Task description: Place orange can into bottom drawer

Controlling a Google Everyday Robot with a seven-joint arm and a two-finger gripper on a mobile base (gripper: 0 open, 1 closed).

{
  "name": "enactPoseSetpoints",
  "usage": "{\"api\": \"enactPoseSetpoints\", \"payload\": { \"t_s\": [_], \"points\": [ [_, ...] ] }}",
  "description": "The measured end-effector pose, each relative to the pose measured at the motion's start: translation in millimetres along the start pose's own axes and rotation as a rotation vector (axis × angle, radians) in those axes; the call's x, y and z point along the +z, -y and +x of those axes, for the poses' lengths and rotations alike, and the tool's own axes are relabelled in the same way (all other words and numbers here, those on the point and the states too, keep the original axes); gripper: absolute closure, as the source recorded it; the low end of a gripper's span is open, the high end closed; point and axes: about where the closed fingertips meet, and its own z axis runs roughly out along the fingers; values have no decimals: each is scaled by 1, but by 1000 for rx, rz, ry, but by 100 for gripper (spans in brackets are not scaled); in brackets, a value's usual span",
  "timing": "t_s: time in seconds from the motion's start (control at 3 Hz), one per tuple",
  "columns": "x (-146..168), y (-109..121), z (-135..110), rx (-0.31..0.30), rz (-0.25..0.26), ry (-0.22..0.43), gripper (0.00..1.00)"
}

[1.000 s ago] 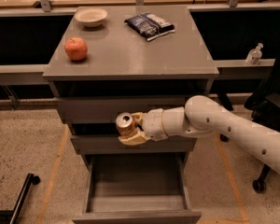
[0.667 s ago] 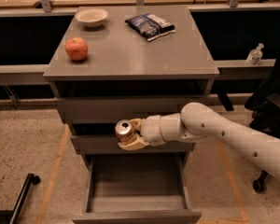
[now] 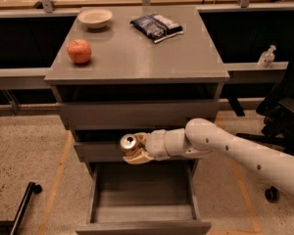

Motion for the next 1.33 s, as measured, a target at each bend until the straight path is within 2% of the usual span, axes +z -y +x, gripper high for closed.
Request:
{"api": "enactPoseSetpoints", "payload": {
  "t_s": [0.33, 0.67, 1.0, 1.33],
  "points": [
    [4, 0, 3, -25, -16, -18, 100],
    [24, -11, 26, -30, -37, -43, 100],
    [48, -17, 51, -49, -40, -42, 100],
    [75, -20, 78, -42, -39, -26, 100]
  ]
}}
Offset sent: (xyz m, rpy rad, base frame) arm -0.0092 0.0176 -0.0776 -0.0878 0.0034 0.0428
